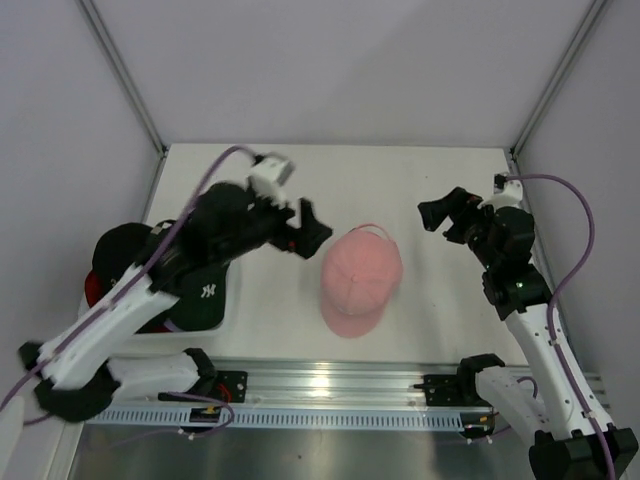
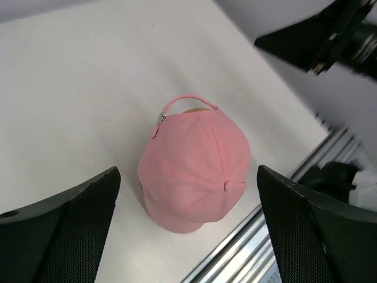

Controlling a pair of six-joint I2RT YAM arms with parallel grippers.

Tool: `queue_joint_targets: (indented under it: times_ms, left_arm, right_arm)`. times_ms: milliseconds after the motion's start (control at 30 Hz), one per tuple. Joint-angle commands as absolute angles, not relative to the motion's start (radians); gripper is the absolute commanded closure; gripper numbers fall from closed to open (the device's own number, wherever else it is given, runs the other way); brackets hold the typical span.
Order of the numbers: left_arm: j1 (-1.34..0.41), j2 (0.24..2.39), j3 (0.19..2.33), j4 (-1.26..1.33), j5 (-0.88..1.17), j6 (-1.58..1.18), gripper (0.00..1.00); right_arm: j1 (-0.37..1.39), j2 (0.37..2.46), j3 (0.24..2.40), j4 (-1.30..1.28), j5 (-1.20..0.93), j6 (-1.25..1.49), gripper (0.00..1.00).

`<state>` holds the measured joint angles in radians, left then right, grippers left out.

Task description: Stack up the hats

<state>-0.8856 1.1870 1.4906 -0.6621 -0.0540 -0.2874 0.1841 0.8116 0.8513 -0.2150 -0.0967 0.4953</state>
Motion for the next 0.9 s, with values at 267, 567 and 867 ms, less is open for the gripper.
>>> queue_joint_targets:
  times_ms: [267,567,867]
  left_arm:
    - [-0.894,0.548,0.565,-0.255,-0.078,-0.842,0.0]
    - [-0.928,0.638,0.345,0.027,-0.097,-0.743,0.0]
    - [-0.93,0.994,0.311,0.342,0.021,-0.55,0.02]
  right_arm:
    - [0.288,1.067,0.833,0.046,-0.302,0.452,0.01]
    - [0.35,1.192,0.842,0.051,-0.319,0.428,0.0]
    - [0.385,1.221,0.764,0.035,-0.267,0.437,0.54]
